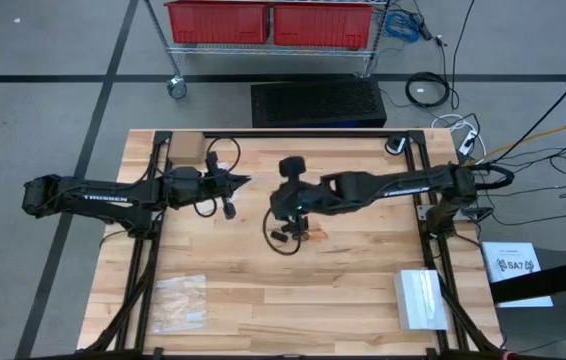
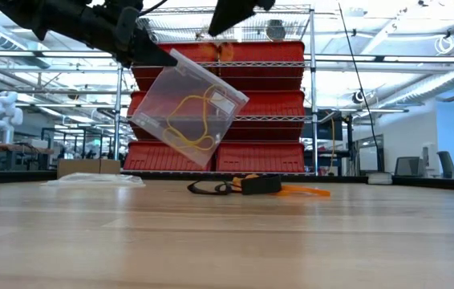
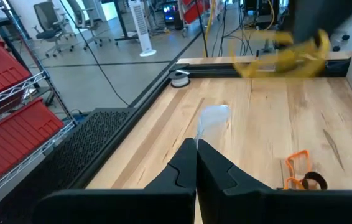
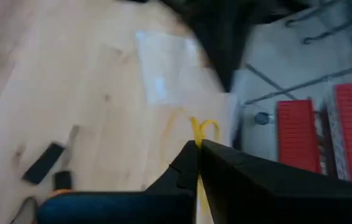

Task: Sort rubber bands
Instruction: Put the yellow rubber band into the transparent zip bag

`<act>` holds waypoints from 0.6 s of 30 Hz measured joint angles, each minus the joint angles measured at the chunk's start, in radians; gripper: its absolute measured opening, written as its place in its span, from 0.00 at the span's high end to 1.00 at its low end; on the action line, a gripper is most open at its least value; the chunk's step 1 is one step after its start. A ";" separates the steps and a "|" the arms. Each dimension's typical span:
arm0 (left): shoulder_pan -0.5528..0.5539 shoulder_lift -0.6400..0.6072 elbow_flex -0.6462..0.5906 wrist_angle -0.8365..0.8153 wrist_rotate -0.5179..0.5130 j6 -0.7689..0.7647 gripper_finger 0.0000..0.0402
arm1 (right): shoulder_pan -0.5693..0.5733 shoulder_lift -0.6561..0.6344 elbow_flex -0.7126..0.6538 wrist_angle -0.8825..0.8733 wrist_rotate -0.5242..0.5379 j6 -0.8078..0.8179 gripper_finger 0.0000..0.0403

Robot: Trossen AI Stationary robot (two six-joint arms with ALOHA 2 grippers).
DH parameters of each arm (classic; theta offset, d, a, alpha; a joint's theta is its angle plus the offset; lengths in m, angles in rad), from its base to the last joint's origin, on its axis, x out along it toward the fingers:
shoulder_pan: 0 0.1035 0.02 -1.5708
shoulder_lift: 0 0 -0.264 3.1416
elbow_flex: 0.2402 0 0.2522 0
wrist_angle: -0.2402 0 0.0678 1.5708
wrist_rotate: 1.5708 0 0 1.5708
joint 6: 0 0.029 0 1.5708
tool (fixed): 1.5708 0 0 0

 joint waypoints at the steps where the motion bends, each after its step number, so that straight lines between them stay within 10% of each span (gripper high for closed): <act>1: 0.000 0.000 0.000 0.000 0.000 0.000 1.00 | -0.004 -0.006 0.000 0.008 0.006 0.005 1.00; 18: 0.000 0.000 0.000 0.002 0.001 0.000 1.00 | -0.079 0.055 0.000 0.057 -0.030 0.018 1.00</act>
